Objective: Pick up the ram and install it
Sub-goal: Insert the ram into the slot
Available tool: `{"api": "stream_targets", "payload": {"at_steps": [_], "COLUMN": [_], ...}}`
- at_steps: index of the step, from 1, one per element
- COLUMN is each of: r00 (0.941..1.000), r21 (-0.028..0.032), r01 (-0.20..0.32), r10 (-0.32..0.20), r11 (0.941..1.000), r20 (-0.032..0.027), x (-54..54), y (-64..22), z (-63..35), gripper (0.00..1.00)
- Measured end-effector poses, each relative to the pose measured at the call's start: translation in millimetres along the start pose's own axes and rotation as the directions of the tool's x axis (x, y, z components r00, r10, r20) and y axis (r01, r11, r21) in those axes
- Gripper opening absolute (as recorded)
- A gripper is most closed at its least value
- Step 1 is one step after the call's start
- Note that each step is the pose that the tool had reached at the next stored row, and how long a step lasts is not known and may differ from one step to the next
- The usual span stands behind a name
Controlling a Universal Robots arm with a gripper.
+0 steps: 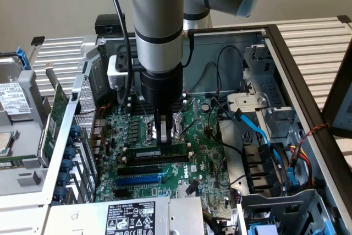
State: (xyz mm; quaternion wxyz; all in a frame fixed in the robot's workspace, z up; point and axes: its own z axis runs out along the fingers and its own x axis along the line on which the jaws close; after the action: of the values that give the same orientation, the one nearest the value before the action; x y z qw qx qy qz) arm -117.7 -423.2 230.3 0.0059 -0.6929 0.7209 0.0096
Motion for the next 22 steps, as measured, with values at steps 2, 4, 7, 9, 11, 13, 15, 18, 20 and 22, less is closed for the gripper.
{"api": "stream_targets", "payload": {"at_steps": [2,4,7,9,11,13,15,18,20,22], "r00": [1.0,1.0,1.0,1.0,1.0,1.0,1.0,1.0,1.0,1.0], "r21": [0.0008,0.0015,0.0025,0.0031,0.0034,0.004,0.0047,0.0048,0.0049,0.0048], "r01": [0.0,0.0,0.0,0.0,0.0,0.0,0.0,0.0,0.0,0.0], "r10": [0.0,0.0,0.0,0.0,0.0,0.0,0.0,0.0,0.0,0.0], "r11": [1.0,1.0,1.0,1.0,1.0,1.0,1.0,1.0,1.0,1.0], "r20": [0.0001,0.0001,0.0001,0.0001,0.0001,0.0001,0.0002,0.0,0.0001,0.0], "x": [0.0,0.0,0.1,0.1,0.1,0.1,0.1,0.2,0.2,0.2], "y": [0.0,0.1,0.4,0.7,0.9,1.1,1.1,1.1,1.1,1.1], "z": [0.1,0.1,0.5,1.2,1.6,2.3,2.9,3.6,4.1,4.1], "gripper": [0.12,0.12,0.12,0.12,0.12,0.12,0.12,0.12,0.12,0.12]}}
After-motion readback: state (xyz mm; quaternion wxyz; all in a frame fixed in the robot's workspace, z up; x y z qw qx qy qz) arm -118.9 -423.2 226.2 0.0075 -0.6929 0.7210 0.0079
